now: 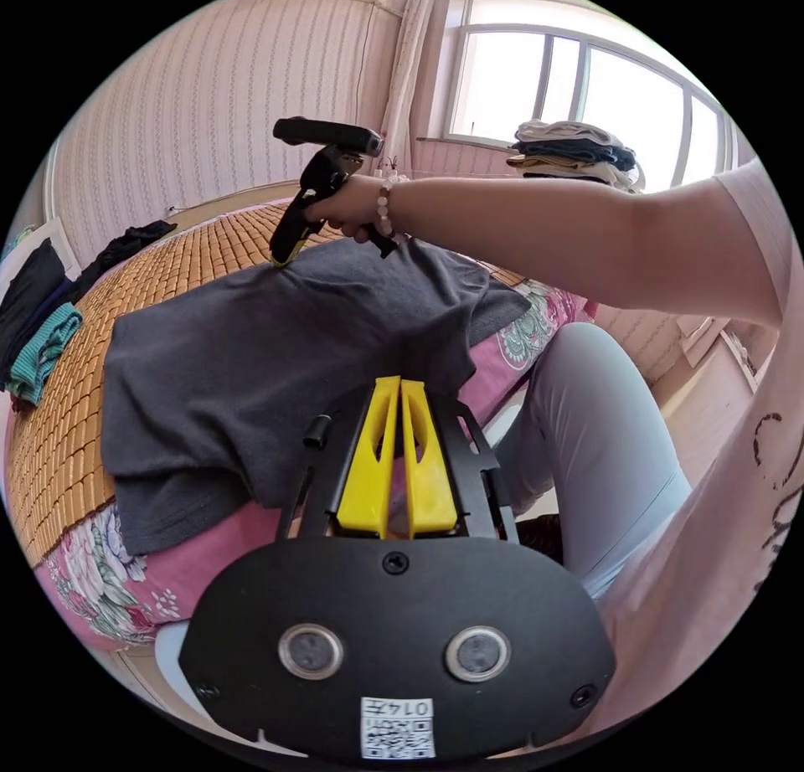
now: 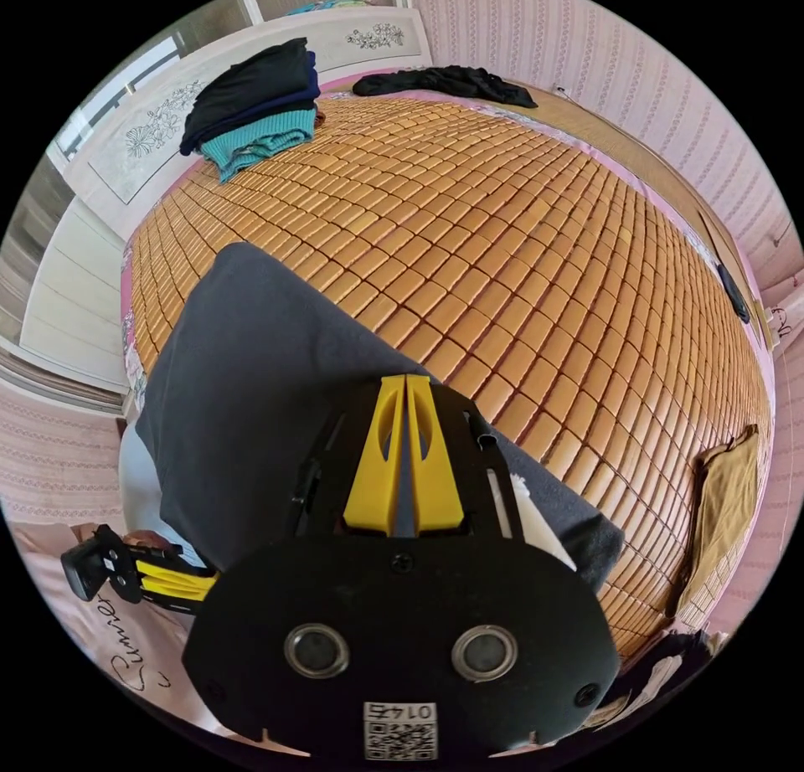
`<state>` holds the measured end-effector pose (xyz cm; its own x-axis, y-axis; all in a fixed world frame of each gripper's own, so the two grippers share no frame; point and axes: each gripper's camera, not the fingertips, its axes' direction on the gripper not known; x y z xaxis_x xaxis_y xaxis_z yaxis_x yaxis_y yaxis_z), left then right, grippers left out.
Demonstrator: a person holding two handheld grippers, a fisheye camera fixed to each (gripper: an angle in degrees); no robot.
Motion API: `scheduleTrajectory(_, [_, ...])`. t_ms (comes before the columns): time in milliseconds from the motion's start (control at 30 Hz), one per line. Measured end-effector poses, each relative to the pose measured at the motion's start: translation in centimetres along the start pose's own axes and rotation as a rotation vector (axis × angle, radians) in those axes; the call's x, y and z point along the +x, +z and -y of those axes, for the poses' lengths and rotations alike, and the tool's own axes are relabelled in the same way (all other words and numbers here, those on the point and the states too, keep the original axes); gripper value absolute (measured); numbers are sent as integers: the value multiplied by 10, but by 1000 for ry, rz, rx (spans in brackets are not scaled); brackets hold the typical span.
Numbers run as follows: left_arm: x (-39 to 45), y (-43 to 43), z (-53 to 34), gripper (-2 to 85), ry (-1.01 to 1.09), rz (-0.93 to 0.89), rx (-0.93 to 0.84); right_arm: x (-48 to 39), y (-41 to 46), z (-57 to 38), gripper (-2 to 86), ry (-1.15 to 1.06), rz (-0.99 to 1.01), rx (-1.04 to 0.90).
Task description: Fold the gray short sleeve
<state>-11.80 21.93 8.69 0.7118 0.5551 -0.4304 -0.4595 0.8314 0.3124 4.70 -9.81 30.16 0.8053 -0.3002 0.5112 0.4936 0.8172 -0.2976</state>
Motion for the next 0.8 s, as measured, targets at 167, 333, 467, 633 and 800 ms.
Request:
scheduleTrajectory(167, [-2,-20,-4,-10,12,1,128,16,-44,-56,-2,50,84,234])
scheduleTrajectory(333, [-31,-21,4,-7,-28,-56,137,61,-96,-219,7,315,126,486])
scheduleTrajectory(467, [-50,-12,38,14,4,-108,111,75,-94,-319,32,496,172,549])
scheduleTrajectory(633, [-55,16,99,39,76,-102,84,84,-68,-373,79,562,216,487])
scheduleTrajectory(800, [-60,62,169,42,46,-176,71,88,-52,-377,92,543,246,564])
